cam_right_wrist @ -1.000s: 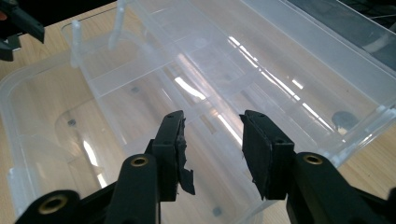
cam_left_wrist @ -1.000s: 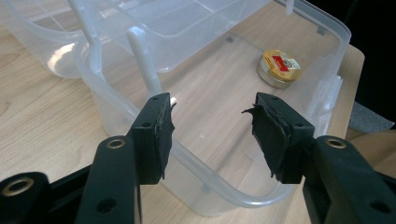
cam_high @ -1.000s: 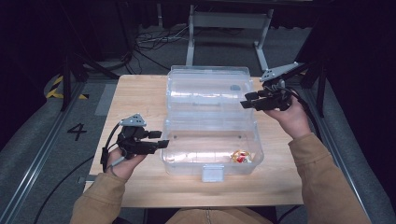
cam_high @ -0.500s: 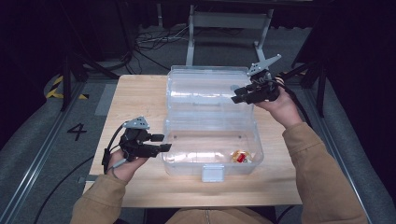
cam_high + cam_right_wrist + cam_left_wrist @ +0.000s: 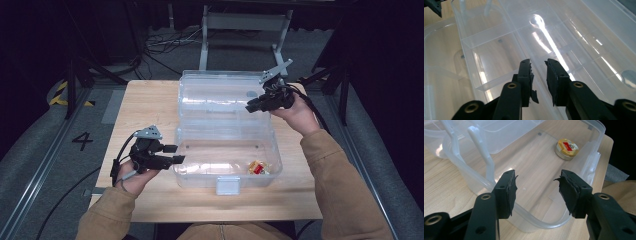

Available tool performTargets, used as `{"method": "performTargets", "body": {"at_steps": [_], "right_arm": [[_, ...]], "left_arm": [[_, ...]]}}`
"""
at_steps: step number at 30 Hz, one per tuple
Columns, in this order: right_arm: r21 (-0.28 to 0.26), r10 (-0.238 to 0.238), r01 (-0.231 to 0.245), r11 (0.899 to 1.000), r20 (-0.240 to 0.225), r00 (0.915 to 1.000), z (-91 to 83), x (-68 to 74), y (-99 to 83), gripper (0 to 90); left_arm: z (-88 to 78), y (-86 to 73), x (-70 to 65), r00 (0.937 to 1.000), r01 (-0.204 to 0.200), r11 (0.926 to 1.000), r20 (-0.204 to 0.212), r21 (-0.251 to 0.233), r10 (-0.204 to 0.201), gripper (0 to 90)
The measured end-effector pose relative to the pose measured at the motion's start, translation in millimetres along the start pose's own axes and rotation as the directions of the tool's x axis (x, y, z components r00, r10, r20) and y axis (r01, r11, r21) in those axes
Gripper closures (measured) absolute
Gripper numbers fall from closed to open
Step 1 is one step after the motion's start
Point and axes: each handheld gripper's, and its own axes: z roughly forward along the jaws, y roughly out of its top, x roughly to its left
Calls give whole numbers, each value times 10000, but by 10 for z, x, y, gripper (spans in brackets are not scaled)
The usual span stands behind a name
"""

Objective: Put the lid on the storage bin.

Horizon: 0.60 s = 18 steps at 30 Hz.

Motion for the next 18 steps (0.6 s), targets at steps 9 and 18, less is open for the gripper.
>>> {"method": "performTargets", "body": {"at_steps": [9,18], "right_arm": [[6,349,-349,9994,-167,9993,-10,14,-7,774],[-11,310,-310,9995,10,9995,-19,46,-13,775]], "left_arm": [[36,31,-73,9993,-306,9992,213,248,301,479],[92,50,-165,9944,-796,9949,746,622,749,480]]}}
